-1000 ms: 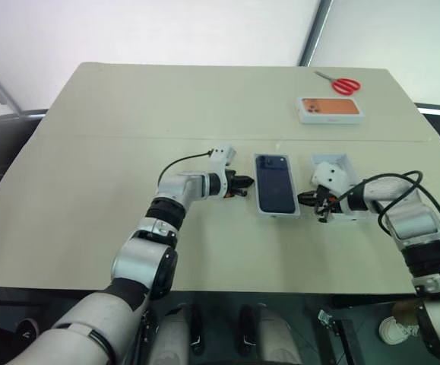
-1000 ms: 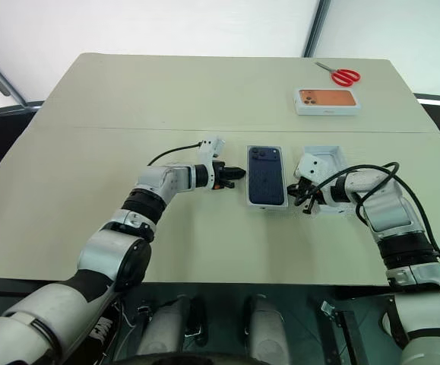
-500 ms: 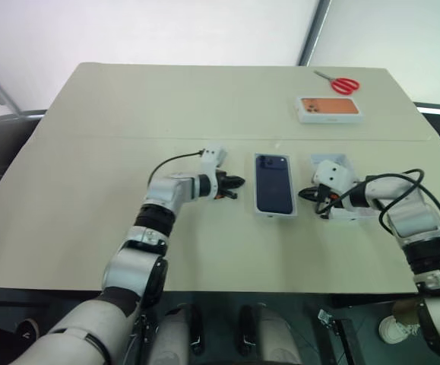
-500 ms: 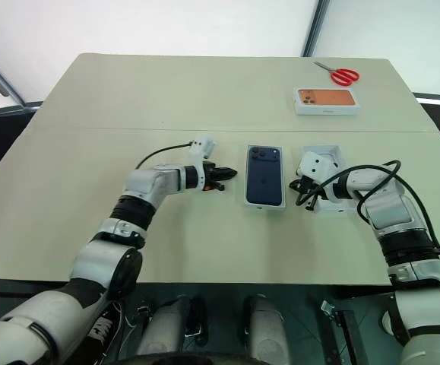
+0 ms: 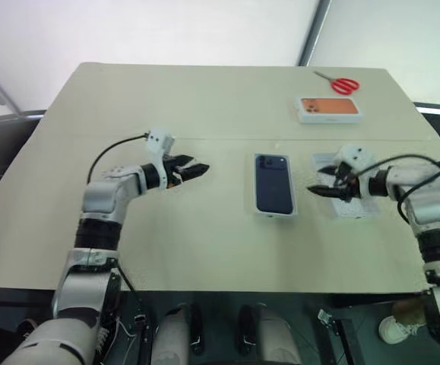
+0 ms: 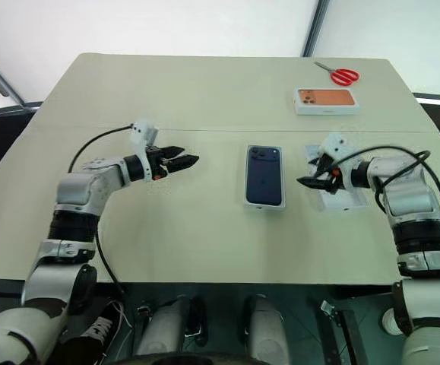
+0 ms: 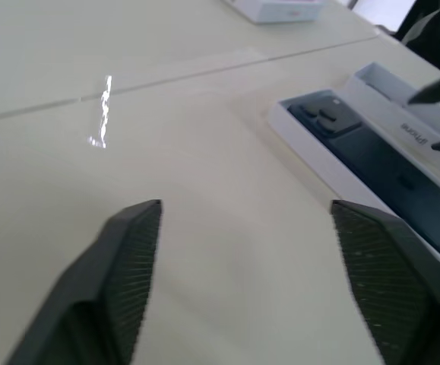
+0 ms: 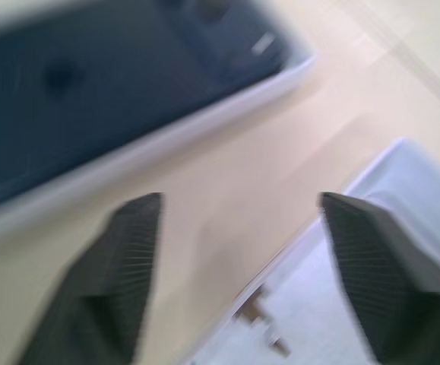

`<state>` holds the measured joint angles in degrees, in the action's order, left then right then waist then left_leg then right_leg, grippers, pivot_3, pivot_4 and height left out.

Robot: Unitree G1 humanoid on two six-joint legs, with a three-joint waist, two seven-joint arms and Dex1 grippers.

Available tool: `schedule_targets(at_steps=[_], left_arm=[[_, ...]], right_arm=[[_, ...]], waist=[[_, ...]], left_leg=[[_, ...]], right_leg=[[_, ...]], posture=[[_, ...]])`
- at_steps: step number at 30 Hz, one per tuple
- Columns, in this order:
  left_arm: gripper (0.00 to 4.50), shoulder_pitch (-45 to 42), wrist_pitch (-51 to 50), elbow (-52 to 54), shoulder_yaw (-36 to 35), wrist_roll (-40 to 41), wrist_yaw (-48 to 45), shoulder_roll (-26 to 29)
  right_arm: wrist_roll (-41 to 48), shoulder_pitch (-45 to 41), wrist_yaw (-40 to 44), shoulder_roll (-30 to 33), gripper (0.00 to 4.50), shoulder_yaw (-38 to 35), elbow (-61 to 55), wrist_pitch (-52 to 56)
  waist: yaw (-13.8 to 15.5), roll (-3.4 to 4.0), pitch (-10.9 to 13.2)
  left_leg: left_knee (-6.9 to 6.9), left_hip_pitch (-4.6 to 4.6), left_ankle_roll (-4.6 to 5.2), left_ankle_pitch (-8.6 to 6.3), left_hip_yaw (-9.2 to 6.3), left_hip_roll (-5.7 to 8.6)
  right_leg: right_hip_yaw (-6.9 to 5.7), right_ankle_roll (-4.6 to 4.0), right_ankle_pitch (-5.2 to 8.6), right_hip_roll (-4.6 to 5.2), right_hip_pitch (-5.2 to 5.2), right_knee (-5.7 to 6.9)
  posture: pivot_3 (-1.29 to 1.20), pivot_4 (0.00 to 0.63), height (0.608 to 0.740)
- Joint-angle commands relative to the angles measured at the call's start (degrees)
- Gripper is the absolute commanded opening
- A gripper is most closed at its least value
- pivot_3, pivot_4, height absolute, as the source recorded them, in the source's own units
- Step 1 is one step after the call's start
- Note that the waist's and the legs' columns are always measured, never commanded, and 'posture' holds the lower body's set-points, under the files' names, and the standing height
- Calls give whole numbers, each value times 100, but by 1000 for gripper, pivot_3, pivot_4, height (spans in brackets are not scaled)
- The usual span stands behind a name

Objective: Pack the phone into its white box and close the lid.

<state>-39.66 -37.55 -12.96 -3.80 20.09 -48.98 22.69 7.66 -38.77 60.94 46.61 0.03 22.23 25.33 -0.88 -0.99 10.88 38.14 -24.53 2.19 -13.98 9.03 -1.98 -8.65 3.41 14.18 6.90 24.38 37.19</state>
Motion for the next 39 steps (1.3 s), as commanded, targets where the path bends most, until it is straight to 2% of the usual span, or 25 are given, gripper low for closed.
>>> schedule_targets(at_steps=[1, 4, 8, 10, 12, 16, 21, 31, 34, 39], left_arm=[[4500, 192, 356, 480, -205, 255, -353, 301], [4500, 437, 646, 723, -272, 459, -730, 530], [4500, 819, 1399, 1043, -340, 451, -1043, 737], [4500, 986, 1717, 1149, -344, 482, -1264, 849], [4500, 1122, 1986, 1209, -331, 507, -1451, 936], [4500, 1340, 2240, 1333, -181, 547, -1812, 1091], [4500, 1598, 2412, 1604, -37, 524, -1810, 1008], [4500, 1737, 2438, 1767, 13, 489, -1282, 772], [4500, 1721, 2422, 1782, 2, 496, -1172, 749], [4500, 1758, 2374, 1866, 10, 533, -1067, 751]], right_arm=[[28, -133, -195, 212, 4463, -155, -406, 561], [116, -239, -425, 269, 4463, -192, -550, 1610], [546, -78, -483, 385, 4463, -135, -1531, 3462], [749, -354, -805, 221, 4463, -375, -1627, 4498], [808, -307, -1082, 153, 4463, -243, -1987, 5197], [450, 165, -1499, 490, 4463, 687, -2809, 5078], [492, -211, -2241, -93, 4463, 145, -2254, 5716], [465, -582, -2912, -371, 4463, 221, -1807, 5750], [508, -545, -2929, -351, 3663, 295, -1781, 5693], [511, -449, -3027, -401, 1200, 299, -1799, 5656]], waist=[[5, 1, 0], [18, 2, 0], [17, 6, 0], [9, 6, 1], [10, 7, 0], [23, 10, -2], [14, 12, -1], [8, 13, -1], [8, 13, -1], [12, 13, -1]], left_leg=[[0, 0, 0, 0, 0, 0], [0, -1, 0, -1, 1, 1], [-2, -2, -1, -2, 0, 2], [-3, -2, -1, -2, 0, 1], [-4, -3, -2, -3, 0, 2], [-14, -4, -2, -6, 0, 2], [-4, -19, -6, -12, 3, 8], [-7, -22, 6, -5, 4, 5], [-7, -22, 6, -5, 4, 3], [-7, -22, 6, -5, 4, 4]], right_leg=[[0, 0, 0, 0, 0, 0], [0, 0, 0, 4, 0, -2], [0, -2, 0, 11, 4, -1], [0, -3, 0, 13, 6, -1], [0, -5, -2, 15, 8, -1], [0, -6, -1, 16, 12, -8], [0, -5, -2, 19, 20, -9], [0, -3, -2, 6, 23, -5], [0, -3, -2, 3, 23, -5], [0, -3, -2, 2, 23, -5]], posture=[[0, 150, 738], [0, 150, 738], [0, 150, 738], [0, 150, 738], [0, 150, 738], [0, 150, 738], [0, 150, 738], [0, 150, 738], [0, 150, 738], [0, 150, 738]])
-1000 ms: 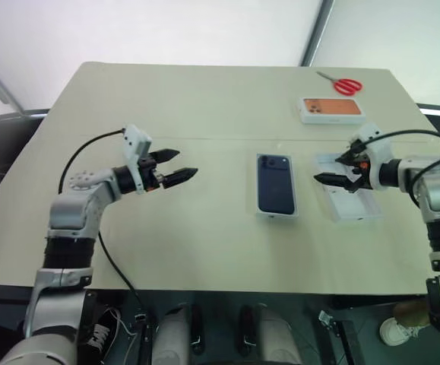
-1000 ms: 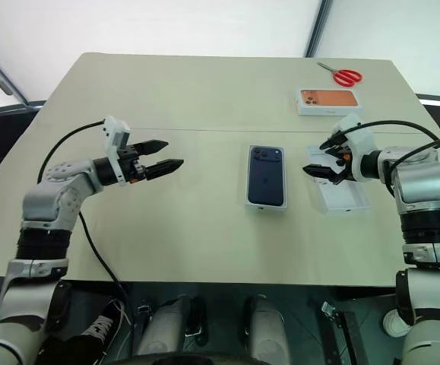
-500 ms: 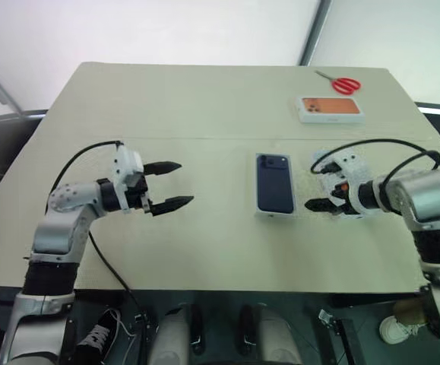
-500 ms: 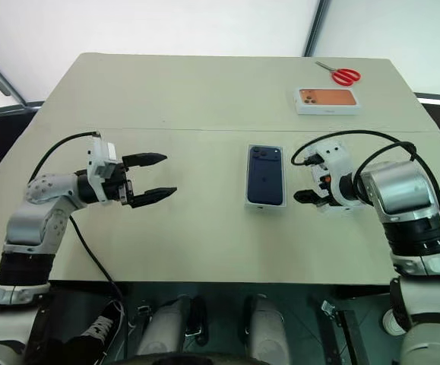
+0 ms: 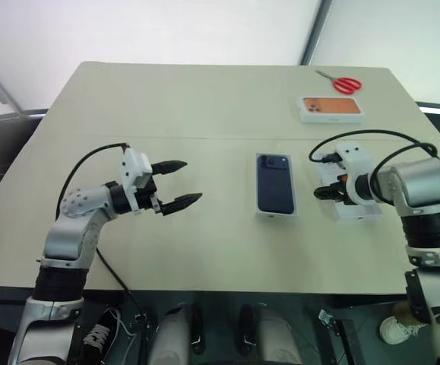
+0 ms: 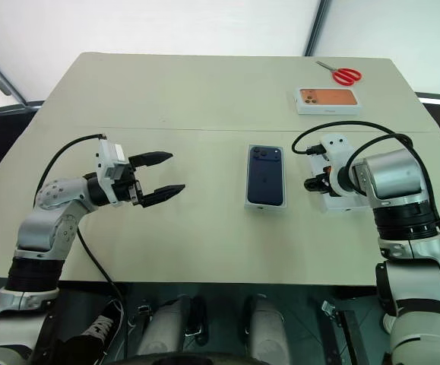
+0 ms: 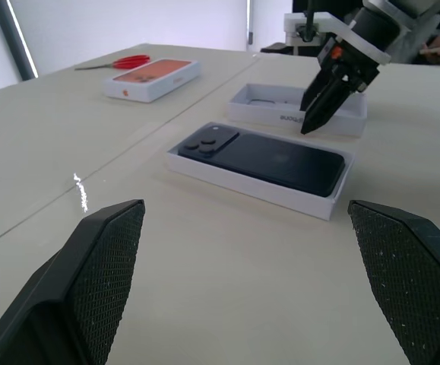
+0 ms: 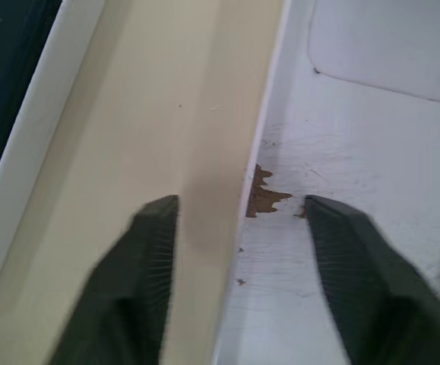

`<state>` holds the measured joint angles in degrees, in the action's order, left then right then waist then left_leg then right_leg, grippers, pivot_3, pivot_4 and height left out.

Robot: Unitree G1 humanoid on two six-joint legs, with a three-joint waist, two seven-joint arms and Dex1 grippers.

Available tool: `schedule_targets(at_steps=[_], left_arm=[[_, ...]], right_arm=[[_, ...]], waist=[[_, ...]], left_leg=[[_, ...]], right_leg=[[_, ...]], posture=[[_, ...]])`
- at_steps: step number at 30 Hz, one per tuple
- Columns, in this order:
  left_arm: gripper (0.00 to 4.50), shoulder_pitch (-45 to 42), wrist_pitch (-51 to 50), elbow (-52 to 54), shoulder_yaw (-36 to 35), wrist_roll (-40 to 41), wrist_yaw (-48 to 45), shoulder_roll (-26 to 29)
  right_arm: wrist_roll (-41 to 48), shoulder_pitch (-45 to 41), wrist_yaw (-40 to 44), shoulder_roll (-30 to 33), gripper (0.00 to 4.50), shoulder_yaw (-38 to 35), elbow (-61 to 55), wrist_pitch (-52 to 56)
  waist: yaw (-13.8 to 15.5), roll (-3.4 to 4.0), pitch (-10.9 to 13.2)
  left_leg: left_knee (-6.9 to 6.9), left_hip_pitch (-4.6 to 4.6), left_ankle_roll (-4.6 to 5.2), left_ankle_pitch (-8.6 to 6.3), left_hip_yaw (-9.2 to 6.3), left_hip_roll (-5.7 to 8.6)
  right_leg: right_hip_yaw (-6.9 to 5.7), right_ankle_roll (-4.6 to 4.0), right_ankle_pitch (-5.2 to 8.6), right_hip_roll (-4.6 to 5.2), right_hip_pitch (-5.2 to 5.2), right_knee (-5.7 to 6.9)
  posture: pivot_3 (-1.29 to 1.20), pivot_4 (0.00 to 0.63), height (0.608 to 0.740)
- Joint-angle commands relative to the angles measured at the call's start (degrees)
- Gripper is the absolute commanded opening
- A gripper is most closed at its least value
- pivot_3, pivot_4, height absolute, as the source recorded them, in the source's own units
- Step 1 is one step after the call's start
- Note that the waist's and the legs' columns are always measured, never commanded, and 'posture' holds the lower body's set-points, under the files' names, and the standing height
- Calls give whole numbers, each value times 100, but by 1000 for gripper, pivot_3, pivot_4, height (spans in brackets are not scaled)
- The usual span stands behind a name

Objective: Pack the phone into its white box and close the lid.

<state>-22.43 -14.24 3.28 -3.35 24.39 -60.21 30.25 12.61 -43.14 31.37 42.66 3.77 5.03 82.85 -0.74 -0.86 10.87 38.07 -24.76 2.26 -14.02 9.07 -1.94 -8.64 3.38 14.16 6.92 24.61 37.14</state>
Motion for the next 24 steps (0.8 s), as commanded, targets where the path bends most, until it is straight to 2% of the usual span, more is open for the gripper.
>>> schedule_targets(at_steps=[1, 2, 3, 8, 18, 20, 24], left_arm=[[4500, 43, 30, 262, -27, 108, 70, 0], [4500, 45, 15, 277, -24, 115, 90, 0], [4500, 38, -11, 280, -24, 125, 113, -2], [4500, -11, -5, 183, -24, 93, 172, -1], [4500, -317, -197, -237, -81, 34, 573, -102], [4500, -416, -389, -336, -114, 67, 687, -86], [4500, -609, -742, -432, -253, 254, 943, -192]], right_arm=[[6, 10, -84, -4, 672, -56, -66, -138], [-19, 19, -136, -25, 164, -71, -31, -167], [-48, 13, -199, -49, 68, -104, 29, -194], [-81, -123, -482, -239, 68, -375, 310, -227], [874, -1899, -1044, -1833, 68, -3152, 911, -72], [1182, -2347, -1295, -2325, 68, -4236, 980, 301], [1792, -2465, -1616, -3184, 68, -5380, 611, 902]], waist=[[-4, 0, 0], [-5, 0, 0], [-5, 0, 0], [-7, -2, -1], [-24, 11, 6], [-11, 10, 5], [-7, 10, 5]], left_leg=[[0, 0, 0, 0, 0, 0], [0, 0, 0, 0, 0, 0], [0, 0, 0, 0, 0, -1], [2, 0, 0, 0, 0, -2], [-3, -2, -5, 4, 5, -8], [-3, -2, -4, 4, 5, -8], [-3, -3, -4, 4, 4, -7]], right_leg=[[0, 0, 0, 0, 0, 0], [0, 0, 0, -1, 0, 0], [0, 0, 0, -2, 0, 0], [1, 0, 0, -4, -2, -1], [5, 0, 0, -16, 6, 9], [5, 0, 0, -15, 6, 8], [5, 0, 0, -15, 5, 10]], posture=[[0, 150, 738], [0, 150, 738], [0, 150, 738], [0, 150, 738], [0, 150, 738], [0, 150, 738], [0, 150, 738]])
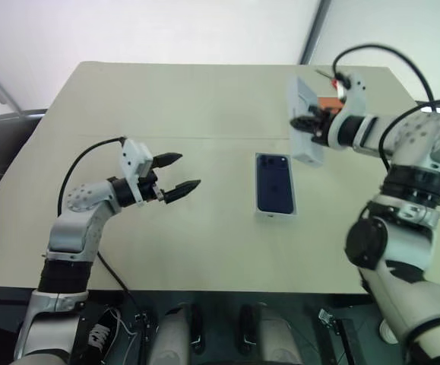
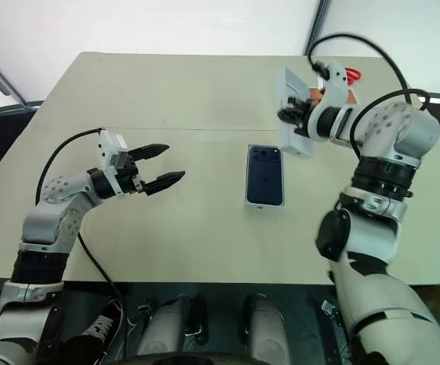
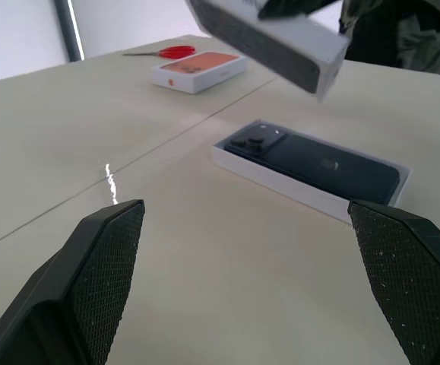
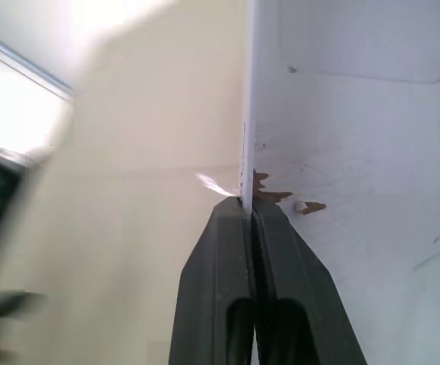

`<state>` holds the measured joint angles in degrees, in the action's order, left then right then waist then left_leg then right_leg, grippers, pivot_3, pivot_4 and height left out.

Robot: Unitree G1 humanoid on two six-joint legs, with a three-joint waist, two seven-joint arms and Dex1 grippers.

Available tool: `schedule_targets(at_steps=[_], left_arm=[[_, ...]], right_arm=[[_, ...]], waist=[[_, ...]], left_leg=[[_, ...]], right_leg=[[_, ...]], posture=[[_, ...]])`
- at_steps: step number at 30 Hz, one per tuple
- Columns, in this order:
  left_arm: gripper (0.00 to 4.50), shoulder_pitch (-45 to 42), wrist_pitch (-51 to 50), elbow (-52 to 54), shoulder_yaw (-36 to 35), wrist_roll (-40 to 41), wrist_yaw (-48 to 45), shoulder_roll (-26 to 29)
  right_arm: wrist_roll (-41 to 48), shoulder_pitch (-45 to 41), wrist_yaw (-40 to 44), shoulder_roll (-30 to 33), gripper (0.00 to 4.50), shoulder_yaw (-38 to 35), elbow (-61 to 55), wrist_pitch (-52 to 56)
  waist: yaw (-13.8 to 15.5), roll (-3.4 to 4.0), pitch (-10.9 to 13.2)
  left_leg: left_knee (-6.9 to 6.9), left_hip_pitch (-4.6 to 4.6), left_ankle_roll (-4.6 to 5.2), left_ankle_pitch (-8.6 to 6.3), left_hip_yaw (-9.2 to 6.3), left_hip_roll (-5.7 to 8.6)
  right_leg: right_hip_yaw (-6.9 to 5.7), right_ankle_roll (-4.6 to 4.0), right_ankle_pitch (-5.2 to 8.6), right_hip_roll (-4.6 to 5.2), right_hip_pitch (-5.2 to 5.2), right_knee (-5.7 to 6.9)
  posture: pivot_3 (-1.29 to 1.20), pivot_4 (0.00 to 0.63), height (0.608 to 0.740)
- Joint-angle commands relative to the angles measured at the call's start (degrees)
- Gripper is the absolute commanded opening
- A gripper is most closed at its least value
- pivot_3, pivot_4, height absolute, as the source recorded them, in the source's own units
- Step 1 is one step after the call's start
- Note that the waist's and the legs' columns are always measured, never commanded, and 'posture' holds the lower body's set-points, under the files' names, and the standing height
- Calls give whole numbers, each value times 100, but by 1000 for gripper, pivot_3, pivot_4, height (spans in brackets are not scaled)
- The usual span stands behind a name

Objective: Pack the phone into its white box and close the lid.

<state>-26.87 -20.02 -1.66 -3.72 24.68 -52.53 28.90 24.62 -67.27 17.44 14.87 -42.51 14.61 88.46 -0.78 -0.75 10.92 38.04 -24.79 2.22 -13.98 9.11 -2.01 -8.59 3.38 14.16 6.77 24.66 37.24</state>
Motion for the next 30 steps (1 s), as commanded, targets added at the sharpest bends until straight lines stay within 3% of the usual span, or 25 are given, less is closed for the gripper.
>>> schedule_targets(at_steps=[1, 5, 9, 12, 19, 30], left_arm=[[4500, -192, -179, 54, -231, 227, 223, -76], [4500, -279, -151, 35, -271, 241, 540, -318], [4500, -277, -339, 123, -189, 252, 742, -511], [3682, -262, -423, 106, -134, 378, 706, -686], [261, -187, -170, -160, 382, -99, 918, -1161], [113, -730, 563, -1398, 745, -682, 1156, -1901]], right_arm=[[810, -43, -369, -612, 68, -1005, -401, 389], [2578, 870, -1085, -1740, 68, -859, -1297, 404], [3804, 1356, -2127, -2242, 68, -923, -1372, 404], [4399, 1838, -2591, -2280, 0, -586, -1422, 404], [4907, 2209, -3218, -2100, 0, -478, -1134, 404], [5471, 2602, -3761, -1697, 0, -5, -965, -410]], waist=[[-9, 0, 0], [-32, 2, -2], [-32, 4, -1], [-19, 3, -3], [-33, 5, -4], [-22, 7, -5]], left_leg=[[0, 0, 0, 0, 0, 0], [-4, -2, 0, 0, -3, 0], [-3, -4, -1, 1, -2, 6], [-2, -4, 0, 1, -5, 7], [-2, -7, 3, 0, -5, 10], [-2, -9, 9, -4, -4, 9]], right_leg=[[0, 0, 0, 0, 0, 0], [0, 0, 0, -2, -1, -2], [1, 0, 0, -3, 3, 3], [1, 0, 0, -2, 0, 1], [1, 1, 0, -4, 3, 1], [2, 1, 0, -2, 4, -3]], posture=[[0, 150, 738], [0, 150, 738], [0, 150, 738], [0, 150, 738], [0, 150, 738], [0, 150, 738]])
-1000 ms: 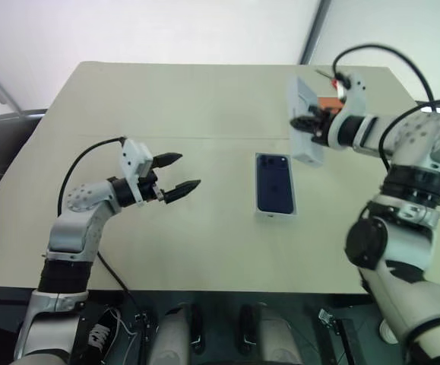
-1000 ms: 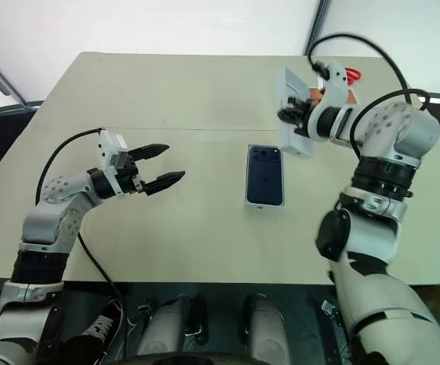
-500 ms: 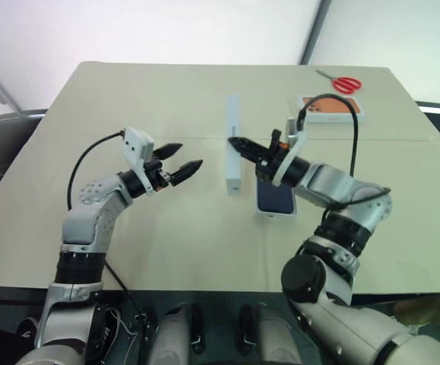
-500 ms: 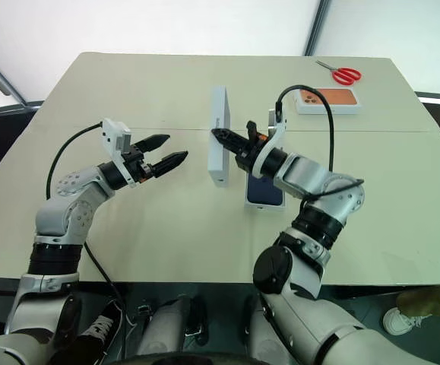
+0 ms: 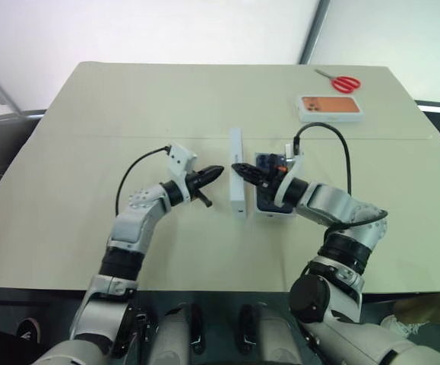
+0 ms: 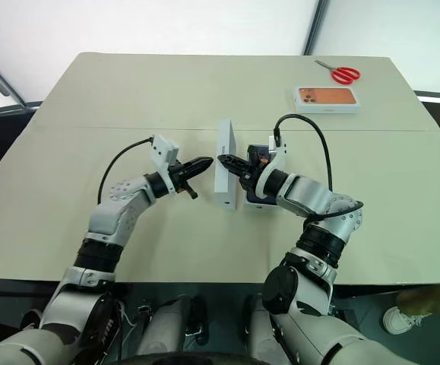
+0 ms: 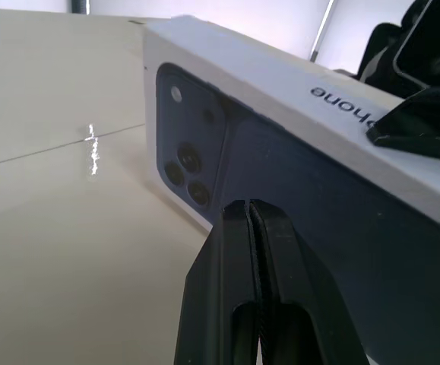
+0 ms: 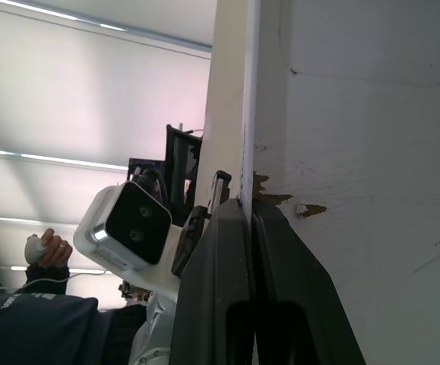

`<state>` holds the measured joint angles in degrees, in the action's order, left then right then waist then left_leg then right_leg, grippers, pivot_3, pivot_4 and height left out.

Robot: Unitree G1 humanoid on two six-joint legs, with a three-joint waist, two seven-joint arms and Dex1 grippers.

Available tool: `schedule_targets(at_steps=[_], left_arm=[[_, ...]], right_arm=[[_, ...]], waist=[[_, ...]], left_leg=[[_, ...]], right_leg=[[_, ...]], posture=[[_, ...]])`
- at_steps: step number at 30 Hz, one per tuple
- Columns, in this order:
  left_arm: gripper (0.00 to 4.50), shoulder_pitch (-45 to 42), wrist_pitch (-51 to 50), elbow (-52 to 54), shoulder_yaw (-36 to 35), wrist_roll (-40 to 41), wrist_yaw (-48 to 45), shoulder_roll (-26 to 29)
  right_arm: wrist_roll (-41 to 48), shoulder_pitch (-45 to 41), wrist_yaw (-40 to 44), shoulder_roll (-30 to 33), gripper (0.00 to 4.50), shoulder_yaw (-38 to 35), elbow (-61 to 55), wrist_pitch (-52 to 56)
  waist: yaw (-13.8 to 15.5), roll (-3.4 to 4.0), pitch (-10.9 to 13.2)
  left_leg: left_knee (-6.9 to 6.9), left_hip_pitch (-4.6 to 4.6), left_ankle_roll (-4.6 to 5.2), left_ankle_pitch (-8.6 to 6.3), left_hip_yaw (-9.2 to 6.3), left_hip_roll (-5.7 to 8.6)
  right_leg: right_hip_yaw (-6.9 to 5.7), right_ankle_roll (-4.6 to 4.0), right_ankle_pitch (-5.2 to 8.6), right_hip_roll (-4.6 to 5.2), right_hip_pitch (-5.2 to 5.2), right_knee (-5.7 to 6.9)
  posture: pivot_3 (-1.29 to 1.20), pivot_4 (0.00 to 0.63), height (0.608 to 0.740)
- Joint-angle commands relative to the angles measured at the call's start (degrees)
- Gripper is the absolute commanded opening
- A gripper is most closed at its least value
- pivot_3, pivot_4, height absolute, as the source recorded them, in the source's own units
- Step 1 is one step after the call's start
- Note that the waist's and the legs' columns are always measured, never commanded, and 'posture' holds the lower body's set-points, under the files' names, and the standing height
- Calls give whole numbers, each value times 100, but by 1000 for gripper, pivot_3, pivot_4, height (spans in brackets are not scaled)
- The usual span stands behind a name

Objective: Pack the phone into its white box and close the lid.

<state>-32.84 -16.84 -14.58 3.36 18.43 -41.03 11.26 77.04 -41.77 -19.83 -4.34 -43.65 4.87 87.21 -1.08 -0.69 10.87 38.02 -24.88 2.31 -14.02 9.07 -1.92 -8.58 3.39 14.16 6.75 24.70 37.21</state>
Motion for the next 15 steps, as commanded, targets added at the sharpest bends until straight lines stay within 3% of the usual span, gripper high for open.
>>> schedule_targets(at_steps=[1, 3, 4, 7, 13, 15], left_arm=[[113, -153, 324, -194, 87, -123, 18, -206], [113, -171, 360, -277, 154, -179, 35, -341], [35, -161, 388, -285, 183, -210, -3, -365], [0, -128, 528, -395, 250, -321, -98, -377], [0, -299, 753, -829, 282, -415, -81, -600], [0, -429, 865, -1014, 260, -456, -18, -728]], right_arm=[[222, 78, -26, 298, 0, 144, 58, -421], [348, 130, -1, 422, 0, 286, 107, -517], [631, 144, -94, 391, 289, 284, 133, -668], [734, 248, -102, 560, 1377, 520, 53, -857], [436, 219, 638, 1468, 4456, 1145, -76, -1069], [-309, 236, 1557, 2220, 4456, 1692, -289, -1370]], waist=[[10, 0, 0], [6, 0, 0], [6, 0, 0], [2, 0, 0], [8, 0, 0], [40, 1, 1]], left_leg=[[0, -2, 1, 0, 0, 1], [2, -2, 2, -1, 0, 2], [2, -2, 3, -1, 0, 2], [2, -2, 3, -1, -1, -1], [2, -2, 16, -8, 0, -2], [5, -4, 41, -23, 0, 0]], right_leg=[[0, 0, 0, 0, 0, -2], [0, 1, 0, 1, 0, -2], [0, 1, -1, 1, 0, -1], [0, 1, -1, 0, 0, -1], [0, 1, -1, 1, 1, -1], [0, 2, 0, 2, 2, -2]], posture=[[0, 150, 738], [0, 150, 738], [0, 150, 738], [0, 150, 738], [0, 150, 738], [0, 150, 738]])
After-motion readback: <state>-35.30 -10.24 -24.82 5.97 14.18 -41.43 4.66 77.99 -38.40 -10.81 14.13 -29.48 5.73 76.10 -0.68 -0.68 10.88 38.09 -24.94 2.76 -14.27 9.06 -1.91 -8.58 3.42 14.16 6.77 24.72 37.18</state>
